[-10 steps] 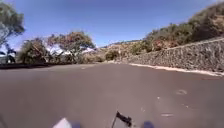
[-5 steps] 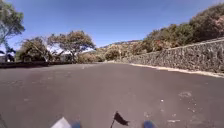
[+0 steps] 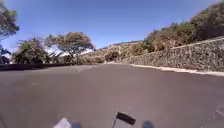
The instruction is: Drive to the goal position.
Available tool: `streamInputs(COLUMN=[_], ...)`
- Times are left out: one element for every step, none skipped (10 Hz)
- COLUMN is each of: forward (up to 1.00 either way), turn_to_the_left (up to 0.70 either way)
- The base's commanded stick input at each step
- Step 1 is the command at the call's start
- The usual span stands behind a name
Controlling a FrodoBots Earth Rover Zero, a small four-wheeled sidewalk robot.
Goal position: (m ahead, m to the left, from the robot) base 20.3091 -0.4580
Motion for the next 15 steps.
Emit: streamInputs(forward=[0.85,0.85,0.85,0.76,0.44,0.11,0.85,0.85,0.85,0.85,0.85,0.85,0.85,0.85,0.85], turn_to_the_left=[0.00,0.00,0.00,0.00,0.00,0.00,0.00,0.00,0.00,0.00,0.00,0.00,0.00,0.00,0.00])
